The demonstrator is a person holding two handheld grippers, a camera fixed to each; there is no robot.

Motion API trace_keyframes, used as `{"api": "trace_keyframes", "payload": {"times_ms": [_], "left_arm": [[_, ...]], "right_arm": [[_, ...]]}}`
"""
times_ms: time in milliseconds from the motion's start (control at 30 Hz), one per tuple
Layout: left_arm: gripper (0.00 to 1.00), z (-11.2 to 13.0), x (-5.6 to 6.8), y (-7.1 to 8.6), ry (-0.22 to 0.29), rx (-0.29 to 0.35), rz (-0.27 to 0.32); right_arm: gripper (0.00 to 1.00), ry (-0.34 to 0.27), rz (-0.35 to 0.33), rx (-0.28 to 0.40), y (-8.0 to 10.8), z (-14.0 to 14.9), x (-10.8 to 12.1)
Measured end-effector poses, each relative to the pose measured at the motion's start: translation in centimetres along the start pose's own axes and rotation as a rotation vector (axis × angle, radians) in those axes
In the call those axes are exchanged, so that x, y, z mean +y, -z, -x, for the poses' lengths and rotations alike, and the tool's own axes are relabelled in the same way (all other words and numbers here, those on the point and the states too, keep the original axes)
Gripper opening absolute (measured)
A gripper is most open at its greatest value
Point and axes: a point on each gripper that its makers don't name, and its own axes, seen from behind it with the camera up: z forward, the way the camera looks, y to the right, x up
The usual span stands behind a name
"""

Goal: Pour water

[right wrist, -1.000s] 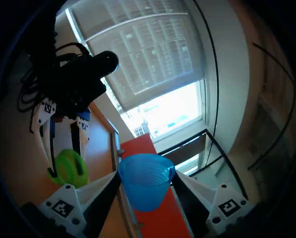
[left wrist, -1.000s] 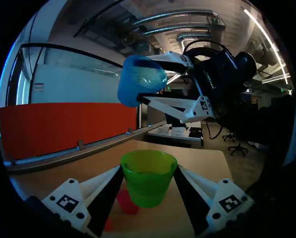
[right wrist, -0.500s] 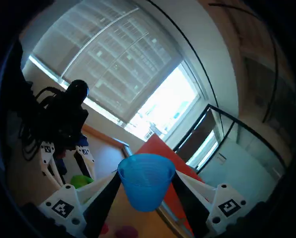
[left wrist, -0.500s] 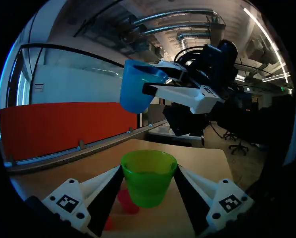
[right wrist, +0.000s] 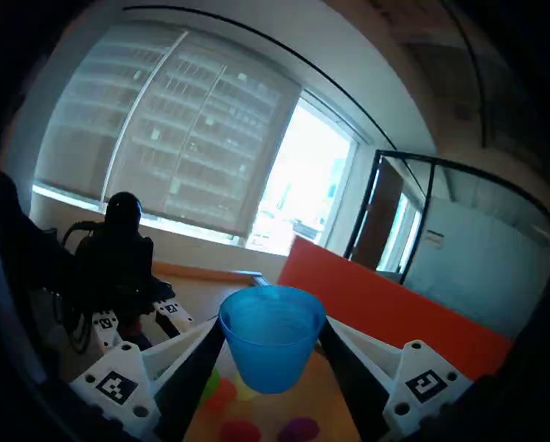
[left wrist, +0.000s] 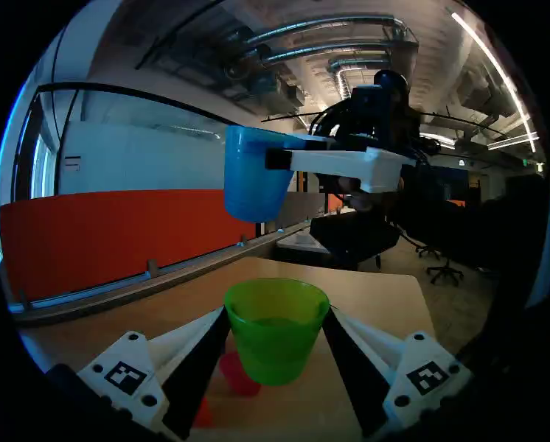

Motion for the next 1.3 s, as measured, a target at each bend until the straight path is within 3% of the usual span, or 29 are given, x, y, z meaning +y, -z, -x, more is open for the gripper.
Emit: {"api": "trace_keyframes", "payload": {"times_ms": [167,300,667,1300], "left_arm": [[0.86,0.1,0.1,0.1,0.002,-0.002,0.002],[0.86,0.4,0.0,0.2,-0.002,-0.013,-0.001],[0.86,2.3,-0.8,0.5,0.002,-0.081,-0.017],[0.87,6.6,-2.5,0.6,-0.018,-0.234,-0.057]], "right_arm": [[0.90,-0.121,-0.016,-0.008,-0.2,0.5,0.2],[0.91,-0.162,-0.022,-0.008,-0.2,0.5,0.3],[0.91,-0.139,-0.024,-0.068,-0.1,2.6,0.1],[0.91,-0.188,-0.012,-0.179,0.5,7.7,1.7]]}}
